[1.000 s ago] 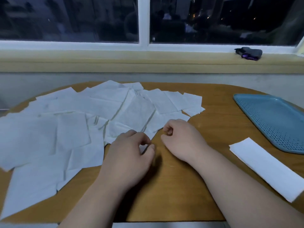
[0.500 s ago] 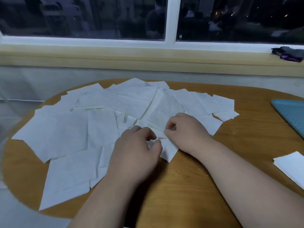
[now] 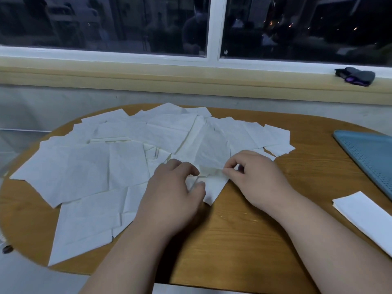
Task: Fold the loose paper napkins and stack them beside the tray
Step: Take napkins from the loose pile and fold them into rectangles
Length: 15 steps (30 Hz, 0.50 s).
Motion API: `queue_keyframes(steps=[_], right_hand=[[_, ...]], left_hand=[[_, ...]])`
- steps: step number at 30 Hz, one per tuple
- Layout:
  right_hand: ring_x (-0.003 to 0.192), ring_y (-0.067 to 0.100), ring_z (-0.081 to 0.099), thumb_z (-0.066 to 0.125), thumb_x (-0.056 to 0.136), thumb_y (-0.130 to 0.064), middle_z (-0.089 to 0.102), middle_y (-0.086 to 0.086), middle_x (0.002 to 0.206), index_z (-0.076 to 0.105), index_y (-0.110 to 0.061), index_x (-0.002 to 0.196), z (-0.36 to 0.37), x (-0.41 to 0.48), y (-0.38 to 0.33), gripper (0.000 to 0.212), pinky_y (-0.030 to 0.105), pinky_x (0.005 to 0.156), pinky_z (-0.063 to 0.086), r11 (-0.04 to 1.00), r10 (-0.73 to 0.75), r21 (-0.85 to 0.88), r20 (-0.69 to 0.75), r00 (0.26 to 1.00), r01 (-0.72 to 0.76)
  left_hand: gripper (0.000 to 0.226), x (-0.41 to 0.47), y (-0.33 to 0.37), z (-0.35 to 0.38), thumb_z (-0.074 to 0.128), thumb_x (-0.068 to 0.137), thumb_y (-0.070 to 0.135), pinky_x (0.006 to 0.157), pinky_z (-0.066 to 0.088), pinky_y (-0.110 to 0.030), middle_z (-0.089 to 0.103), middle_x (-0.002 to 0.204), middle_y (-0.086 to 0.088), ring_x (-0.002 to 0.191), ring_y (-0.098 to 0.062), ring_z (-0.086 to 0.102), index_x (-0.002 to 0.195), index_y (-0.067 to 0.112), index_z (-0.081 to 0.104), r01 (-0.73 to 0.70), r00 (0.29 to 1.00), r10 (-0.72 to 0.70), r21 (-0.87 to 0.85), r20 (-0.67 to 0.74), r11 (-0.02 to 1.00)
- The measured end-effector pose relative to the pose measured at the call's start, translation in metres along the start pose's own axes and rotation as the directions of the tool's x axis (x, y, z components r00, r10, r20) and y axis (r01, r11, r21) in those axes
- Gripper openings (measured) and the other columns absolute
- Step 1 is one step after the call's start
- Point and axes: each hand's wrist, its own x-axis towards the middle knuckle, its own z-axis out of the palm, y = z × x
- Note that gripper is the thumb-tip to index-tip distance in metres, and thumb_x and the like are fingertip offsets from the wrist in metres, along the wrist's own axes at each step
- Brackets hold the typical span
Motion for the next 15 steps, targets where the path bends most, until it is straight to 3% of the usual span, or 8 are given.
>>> queue_keyframes(steps=[5,7,10,12,15], right_hand=[[0.091,-0.003,0.056,0.065,0.093,-0.035,0.063,-0.023,0.09,0.066,-0.037,0.079,-0.028,-0.069,0.014,0.014,0.014,0.071,0.042,0.999,0.01,0.032,0.03,1.0,-0.011],[0.091,-0.001,0.058,0.067,0.092,-0.032,0.063,-0.024,0.093,0.067,-0.036,0.078,-0.035,-0.095,0.021,0.014,0.015,0.074,0.044,0.998,0.013,0.065,0.035,0.999,-0.015],[0.091,0.005,0.061,0.067,0.092,-0.029,0.066,-0.02,0.093,0.067,-0.034,0.079,-0.042,-0.12,0.033,0.014,0.021,0.075,0.047,0.998,-0.014,0.064,0.071,0.997,0.009],[0.095,0.004,0.06,0.065,0.093,-0.031,0.065,-0.021,0.095,0.066,-0.035,0.082,-0.047,-0.129,0.04,0.011,0.022,0.076,0.047,0.999,-0.039,0.008,0.116,0.992,0.038],[0.1,0.004,0.057,0.064,0.092,-0.028,0.063,-0.02,0.093,0.062,-0.033,0.082,-0.051,-0.136,0.052,0.012,0.024,0.078,0.047,0.989,-0.076,-0.111,0.157,0.985,0.094]], left_hand=[[0.063,-0.012,0.009,0.007,0.066,0.085,0.041,0.108,0.04,-0.03,0.034,0.137,0.021,0.132,-0.002,0.025,0.141,0.04,0.039,-0.197,0.97,0.188,0.046,0.151,0.979],[0.067,-0.018,0.013,0.012,0.063,0.084,0.043,0.112,0.033,-0.033,0.033,0.142,0.019,0.134,-0.004,0.023,0.145,0.041,0.036,-0.291,0.941,0.266,0.099,0.208,0.951],[0.048,-0.026,0.016,0.022,0.065,0.084,0.044,0.108,0.036,-0.038,0.043,0.142,0.015,0.135,-0.01,0.033,0.131,0.044,0.054,-0.396,0.895,0.35,0.134,0.276,0.908],[0.027,-0.031,0.019,0.028,0.067,0.084,0.038,0.099,0.041,-0.037,0.057,0.13,0.015,0.125,-0.012,0.047,0.111,0.041,0.068,-0.45,0.867,0.399,0.125,0.3,0.884],[0.013,-0.04,0.026,0.033,0.066,0.083,0.03,0.09,0.044,-0.032,0.066,0.111,0.019,0.107,-0.009,0.058,0.094,0.036,0.072,-0.487,0.842,0.428,0.121,0.327,0.865]])
